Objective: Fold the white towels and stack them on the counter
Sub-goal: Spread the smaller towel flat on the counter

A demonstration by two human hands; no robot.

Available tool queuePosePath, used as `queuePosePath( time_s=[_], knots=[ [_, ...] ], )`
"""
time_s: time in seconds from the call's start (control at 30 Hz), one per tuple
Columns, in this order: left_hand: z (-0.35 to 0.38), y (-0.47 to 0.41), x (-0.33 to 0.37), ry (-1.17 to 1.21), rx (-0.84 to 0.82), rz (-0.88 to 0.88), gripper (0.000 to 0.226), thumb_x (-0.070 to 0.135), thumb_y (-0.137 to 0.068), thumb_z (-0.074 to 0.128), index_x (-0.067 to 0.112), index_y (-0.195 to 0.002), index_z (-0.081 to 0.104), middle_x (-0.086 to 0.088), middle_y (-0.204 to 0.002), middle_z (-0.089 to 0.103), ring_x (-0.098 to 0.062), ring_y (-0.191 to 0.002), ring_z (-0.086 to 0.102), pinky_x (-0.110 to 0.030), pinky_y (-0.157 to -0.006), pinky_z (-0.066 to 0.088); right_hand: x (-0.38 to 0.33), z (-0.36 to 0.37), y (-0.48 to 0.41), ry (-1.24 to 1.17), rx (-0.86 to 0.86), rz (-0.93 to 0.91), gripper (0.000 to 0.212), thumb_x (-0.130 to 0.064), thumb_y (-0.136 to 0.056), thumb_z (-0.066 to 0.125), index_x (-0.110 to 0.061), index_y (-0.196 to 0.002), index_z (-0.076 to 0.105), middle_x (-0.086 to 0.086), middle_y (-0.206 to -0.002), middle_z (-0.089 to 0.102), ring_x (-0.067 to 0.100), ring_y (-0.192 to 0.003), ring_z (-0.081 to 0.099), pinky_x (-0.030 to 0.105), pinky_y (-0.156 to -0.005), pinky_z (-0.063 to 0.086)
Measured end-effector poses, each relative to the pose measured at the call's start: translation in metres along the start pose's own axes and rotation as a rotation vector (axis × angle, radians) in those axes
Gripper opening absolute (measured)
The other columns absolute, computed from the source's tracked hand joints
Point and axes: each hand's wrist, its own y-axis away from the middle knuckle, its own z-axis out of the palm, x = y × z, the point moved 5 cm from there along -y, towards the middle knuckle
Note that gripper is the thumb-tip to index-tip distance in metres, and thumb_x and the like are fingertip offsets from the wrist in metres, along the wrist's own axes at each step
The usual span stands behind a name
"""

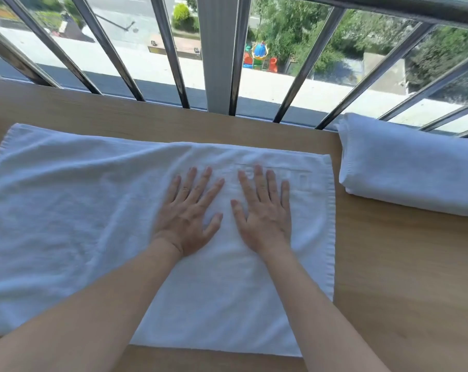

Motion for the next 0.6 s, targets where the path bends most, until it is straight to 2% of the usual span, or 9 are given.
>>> queuePosePath(
  time_s=[0.2, 0.3, 0.4, 0.47, 0.53, 0.6],
  knots=[
    [0.0, 0.0, -0.001, 0.027, 0.032, -0.013, 0.071, 0.052, -0.093, 0.032, 0.028, -0.159, 0.021, -0.002, -0.167, 0.014, -0.026, -0.154, 0.01, -0.051, -0.124, 0.011, 0.049, -0.011, -0.021, 0.018, -0.019, 0.245, 0.063, -0.054, -0.101, 0.018, -0.036, -0.158, -0.003, -0.002, -0.167, -0.01, 0.017, -0.152, -0.013, 0.045, -0.122, -0.009],
    [0.001, 0.001, 0.0, 0.045, 0.015, -0.014, 0.072, 0.054, -0.093, 0.03, 0.028, -0.159, 0.019, -0.001, -0.167, 0.012, -0.025, -0.154, 0.006, -0.049, -0.124, 0.008, 0.038, -0.018, -0.011, -0.063, -0.03, 0.332, 0.062, -0.049, -0.103, 0.021, -0.032, -0.158, -0.002, 0.0, -0.166, -0.012, 0.019, -0.152, -0.015, 0.046, -0.122, -0.01],
    [0.002, 0.001, -0.001, 0.05, -0.011, -0.012, 0.07, 0.053, -0.095, 0.027, 0.027, -0.16, 0.016, -0.002, -0.168, 0.007, -0.025, -0.155, 0.003, -0.049, -0.124, 0.005, -0.01, -0.017, 0.034, -0.112, 0.09, 0.275, 0.063, -0.041, -0.101, 0.03, -0.026, -0.159, 0.009, 0.001, -0.167, -0.005, 0.022, -0.153, -0.01, 0.048, -0.122, -0.009],
    [-0.005, 0.004, 0.001, 0.133, 0.025, 0.01, 0.063, 0.038, -0.097, 0.035, 0.02, -0.157, 0.03, -0.007, -0.166, 0.015, -0.029, -0.154, 0.011, -0.05, -0.124, 0.01, -0.05, -0.003, 0.074, -0.128, 0.123, 0.235, 0.064, -0.036, -0.097, 0.035, -0.027, -0.159, 0.017, 0.0, -0.167, -0.001, 0.022, -0.153, -0.007, 0.05, -0.123, -0.005],
    [-0.016, 0.013, 0.006, 0.216, 0.124, 0.053, 0.054, 0.019, -0.093, 0.044, 0.01, -0.145, 0.049, -0.012, -0.161, 0.031, -0.034, -0.149, 0.026, -0.052, -0.121, 0.021, -0.075, 0.016, 0.107, -0.143, 0.082, 0.28, 0.061, -0.037, -0.099, 0.033, -0.029, -0.158, 0.019, -0.001, -0.167, 0.0, 0.021, -0.154, -0.006, 0.052, -0.123, -0.002],
    [-0.02, 0.033, 0.008, 0.251, 0.192, 0.049, 0.05, 0.015, -0.09, 0.043, 0.006, -0.138, 0.056, -0.013, -0.154, 0.043, -0.035, -0.145, 0.035, -0.05, -0.118, 0.027, -0.083, 0.028, 0.125, -0.131, 0.05, 0.332, 0.059, -0.042, -0.101, 0.029, -0.03, -0.158, 0.018, 0.001, -0.166, 0.004, 0.023, -0.154, -0.002, 0.052, -0.122, -0.002]
  ],
)
